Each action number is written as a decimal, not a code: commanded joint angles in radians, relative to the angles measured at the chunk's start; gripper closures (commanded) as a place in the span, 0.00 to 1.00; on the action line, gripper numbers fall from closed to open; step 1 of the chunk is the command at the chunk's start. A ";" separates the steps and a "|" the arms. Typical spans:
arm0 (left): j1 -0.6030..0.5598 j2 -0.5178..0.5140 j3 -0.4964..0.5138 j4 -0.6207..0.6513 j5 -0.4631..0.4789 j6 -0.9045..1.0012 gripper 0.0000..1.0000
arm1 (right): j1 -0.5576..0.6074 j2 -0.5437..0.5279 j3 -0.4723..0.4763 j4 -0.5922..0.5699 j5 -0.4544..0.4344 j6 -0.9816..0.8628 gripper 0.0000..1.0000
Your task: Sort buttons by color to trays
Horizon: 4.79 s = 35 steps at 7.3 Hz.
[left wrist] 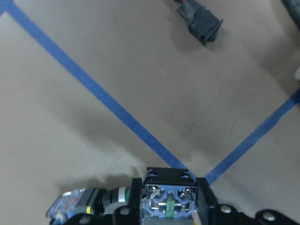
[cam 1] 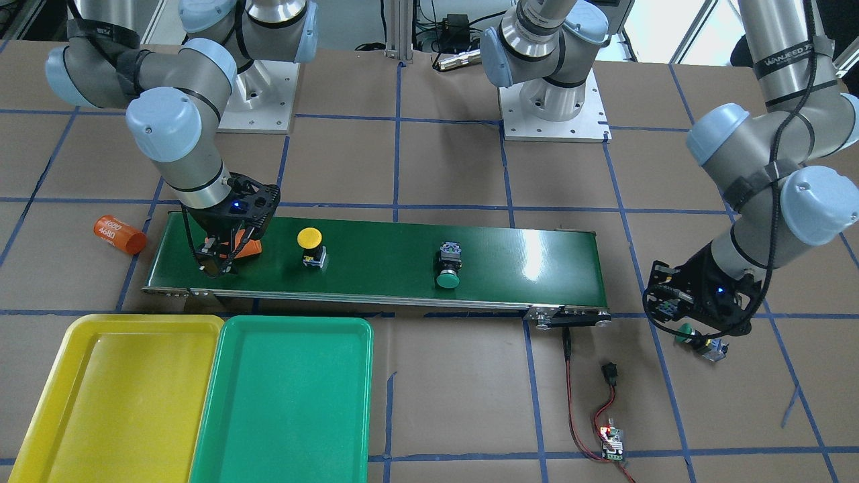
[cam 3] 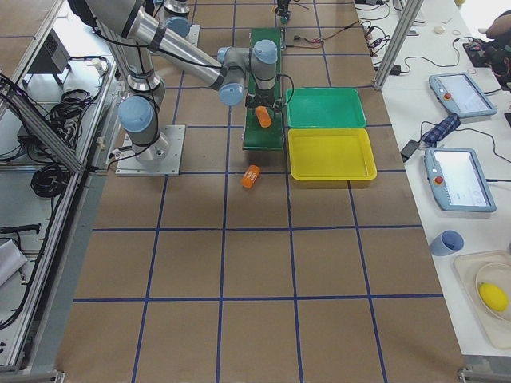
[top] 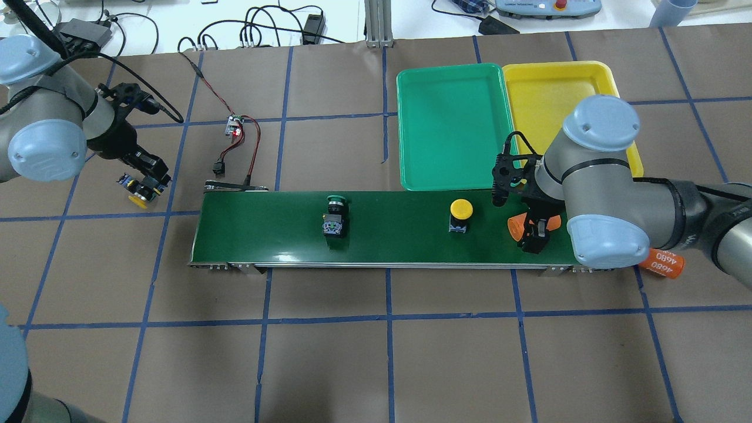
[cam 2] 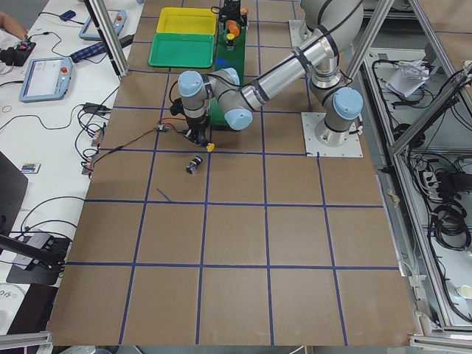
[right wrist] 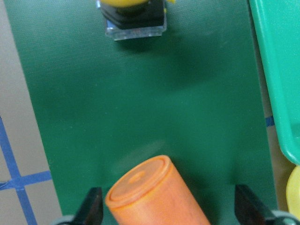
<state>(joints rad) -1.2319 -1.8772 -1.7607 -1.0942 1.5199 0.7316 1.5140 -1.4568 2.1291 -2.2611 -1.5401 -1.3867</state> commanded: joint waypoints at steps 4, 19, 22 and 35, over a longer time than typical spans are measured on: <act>-0.323 0.063 -0.089 -0.009 -0.020 -0.785 1.00 | 0.002 0.001 0.000 0.000 0.000 0.000 0.00; 0.000 -0.114 0.213 -0.012 0.075 -0.661 0.00 | 0.052 0.007 -0.034 0.002 -0.003 0.060 0.00; 0.009 -0.180 0.243 0.122 0.128 -0.495 0.00 | 0.052 -0.002 -0.031 0.006 -0.023 0.010 0.54; 0.187 -0.246 0.081 0.151 0.030 -1.070 0.26 | -0.268 0.246 -0.357 0.017 0.029 -0.436 0.56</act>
<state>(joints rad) -1.0477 -2.1232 -1.6784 -0.9450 1.6006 -0.2986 1.2835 -1.2290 1.7751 -2.2320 -1.5370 -1.7614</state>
